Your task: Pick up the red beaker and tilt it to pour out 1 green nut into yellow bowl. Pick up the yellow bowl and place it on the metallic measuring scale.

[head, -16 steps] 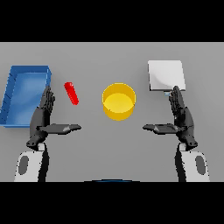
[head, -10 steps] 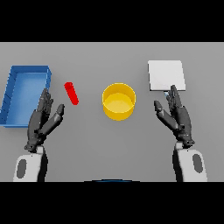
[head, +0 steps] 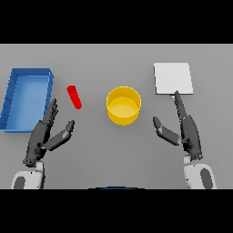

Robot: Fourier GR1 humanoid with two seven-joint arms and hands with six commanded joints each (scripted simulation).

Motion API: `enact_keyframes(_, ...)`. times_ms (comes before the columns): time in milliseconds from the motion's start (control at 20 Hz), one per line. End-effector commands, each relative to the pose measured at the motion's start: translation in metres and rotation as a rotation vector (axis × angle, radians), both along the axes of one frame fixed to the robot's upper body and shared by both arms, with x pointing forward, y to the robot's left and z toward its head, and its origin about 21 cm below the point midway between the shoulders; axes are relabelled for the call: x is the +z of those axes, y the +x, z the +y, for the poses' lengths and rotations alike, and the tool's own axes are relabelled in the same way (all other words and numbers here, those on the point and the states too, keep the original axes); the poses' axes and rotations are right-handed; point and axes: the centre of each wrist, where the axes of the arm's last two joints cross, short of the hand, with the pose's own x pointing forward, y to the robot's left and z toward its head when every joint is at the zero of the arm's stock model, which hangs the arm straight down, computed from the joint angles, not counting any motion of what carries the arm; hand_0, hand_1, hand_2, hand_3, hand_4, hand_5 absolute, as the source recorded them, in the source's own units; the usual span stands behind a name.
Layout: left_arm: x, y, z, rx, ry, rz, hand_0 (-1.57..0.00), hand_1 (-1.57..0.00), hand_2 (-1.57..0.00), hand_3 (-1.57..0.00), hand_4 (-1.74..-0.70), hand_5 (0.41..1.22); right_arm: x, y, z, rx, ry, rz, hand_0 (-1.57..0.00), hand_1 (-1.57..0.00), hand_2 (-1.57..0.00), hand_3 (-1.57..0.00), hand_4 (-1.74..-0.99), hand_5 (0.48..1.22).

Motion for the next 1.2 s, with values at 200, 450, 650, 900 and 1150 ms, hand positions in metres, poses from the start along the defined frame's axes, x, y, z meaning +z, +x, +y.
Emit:
enact_keyframes(200,-0.014,0.035,-0.001,-0.008,0.004,0.051,0.00,0.00,0.00,0.00,-1.17,0.648,0.005,0.004,-0.003,0.029,0.044,0.001,0.00,0.00,0.00,0.00,-1.209,0.627)
enact_keyframes(450,-0.026,0.074,0.000,-0.026,0.031,0.070,0.00,0.00,0.00,0.00,-1.18,0.637,-0.002,0.001,0.003,0.034,0.049,0.019,0.00,0.00,0.00,0.00,-1.229,0.626)
enact_keyframes(650,-0.029,0.094,-0.006,-0.051,0.034,0.040,0.00,0.00,0.00,0.00,-1.20,0.646,0.003,0.002,-0.002,0.031,0.040,0.003,0.00,0.00,0.00,0.00,-1.218,0.626)
enact_keyframes(900,-0.030,0.116,-0.018,-0.047,0.082,0.060,0.00,0.00,0.00,0.00,-1.20,0.663,0.003,0.002,-0.003,0.030,0.062,0.020,0.00,0.00,0.00,0.00,-1.231,0.633)
enact_keyframes(1150,-0.035,0.132,-0.027,-0.034,0.079,0.056,0.00,0.00,0.00,0.00,-1.22,0.678,0.001,-0.001,-0.005,0.021,0.060,0.004,0.00,0.00,0.00,0.00,-1.241,0.641)
